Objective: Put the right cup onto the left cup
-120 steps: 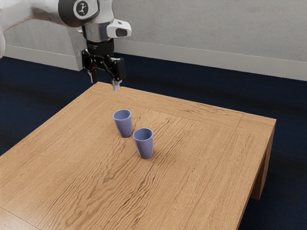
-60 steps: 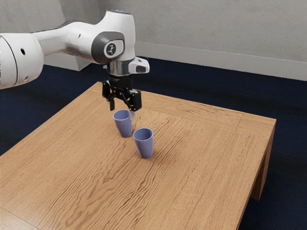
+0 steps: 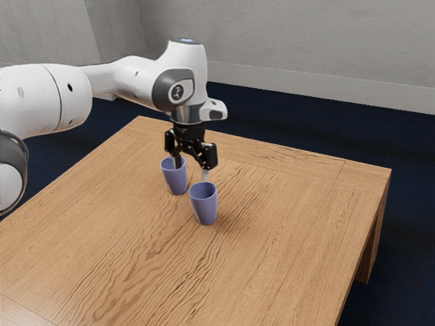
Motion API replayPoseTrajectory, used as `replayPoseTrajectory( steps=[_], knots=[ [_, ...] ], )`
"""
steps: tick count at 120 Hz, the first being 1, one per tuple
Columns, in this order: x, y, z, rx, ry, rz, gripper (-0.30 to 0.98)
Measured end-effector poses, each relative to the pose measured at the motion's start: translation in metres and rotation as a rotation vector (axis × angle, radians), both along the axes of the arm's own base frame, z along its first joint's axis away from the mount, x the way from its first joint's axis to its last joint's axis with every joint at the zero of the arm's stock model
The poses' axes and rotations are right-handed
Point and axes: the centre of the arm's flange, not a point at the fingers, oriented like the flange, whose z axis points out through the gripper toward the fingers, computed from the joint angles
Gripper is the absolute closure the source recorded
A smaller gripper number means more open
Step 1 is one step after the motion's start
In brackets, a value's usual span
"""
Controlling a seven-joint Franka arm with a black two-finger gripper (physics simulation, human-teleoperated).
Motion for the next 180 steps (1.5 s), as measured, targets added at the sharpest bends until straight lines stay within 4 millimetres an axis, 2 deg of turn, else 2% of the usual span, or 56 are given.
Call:
replayPoseTrajectory(
  steps=[19,43,62,90,116,180],
  knots=[
    [0.005,-0.008,-0.012,-0.007,0.004,-0.008,0.00],
    [0.007,-0.021,-0.012,-0.026,-0.002,0.002,0.00],
    [0.016,-0.023,-0.019,-0.030,-0.005,0.020,0.00],
    [0.031,-0.024,-0.037,-0.025,-0.004,0.040,0.00],
    [0.041,-0.027,-0.062,-0.021,0.012,0.048,0.00],
    [0.038,-0.033,-0.102,-0.013,0.043,0.058,0.00]
  ],
)
